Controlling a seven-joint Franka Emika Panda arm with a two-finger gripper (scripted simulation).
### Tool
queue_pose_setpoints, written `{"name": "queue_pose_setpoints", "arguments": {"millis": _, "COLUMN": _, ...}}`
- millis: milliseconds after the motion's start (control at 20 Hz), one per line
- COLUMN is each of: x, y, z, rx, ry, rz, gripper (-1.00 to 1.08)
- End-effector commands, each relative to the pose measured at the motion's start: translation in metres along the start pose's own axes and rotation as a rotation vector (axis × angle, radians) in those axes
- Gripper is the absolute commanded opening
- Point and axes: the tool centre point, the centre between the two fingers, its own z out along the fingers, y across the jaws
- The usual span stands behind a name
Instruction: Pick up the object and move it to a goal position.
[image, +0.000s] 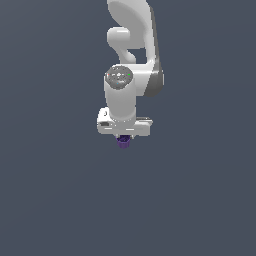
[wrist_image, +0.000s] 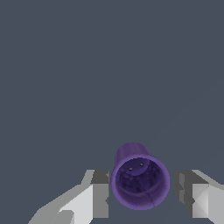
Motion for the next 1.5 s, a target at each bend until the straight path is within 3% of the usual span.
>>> {"name": "queue_pose_setpoints", "arguments": {"millis": 0, "x": -0.004, "y": 0.008, "z": 0.007, "rx": 0.022, "ry": -0.036, "rz": 0.044, "gripper": 0.28}}
{"name": "queue_pose_setpoints", "arguments": {"millis": 250, "x": -0.018, "y": 0.027, "z": 0.026, "rx": 0.091, "ry": -0.139, "rz": 0.166, "gripper": 0.28}}
{"name": "queue_pose_setpoints", "arguments": {"millis": 550, "x": -0.038, "y": 0.047, "z": 0.049, "rx": 0.211, "ry": -0.291, "rz": 0.338, "gripper": 0.28}}
{"name": "queue_pose_setpoints", "arguments": {"millis": 800, "x": -0.05, "y": 0.056, "z": 0.06, "rx": 0.293, "ry": -0.382, "rz": 0.437, "gripper": 0.28}}
{"name": "queue_pose_setpoints", "arguments": {"millis": 1100, "x": -0.057, "y": 0.061, "z": 0.065, "rx": 0.351, "ry": -0.441, "rz": 0.499, "gripper": 0.28}}
{"name": "queue_pose_setpoints", "arguments": {"millis": 1450, "x": -0.058, "y": 0.061, "z": 0.067, "rx": 0.358, "ry": -0.448, "rz": 0.507, "gripper": 0.28}}
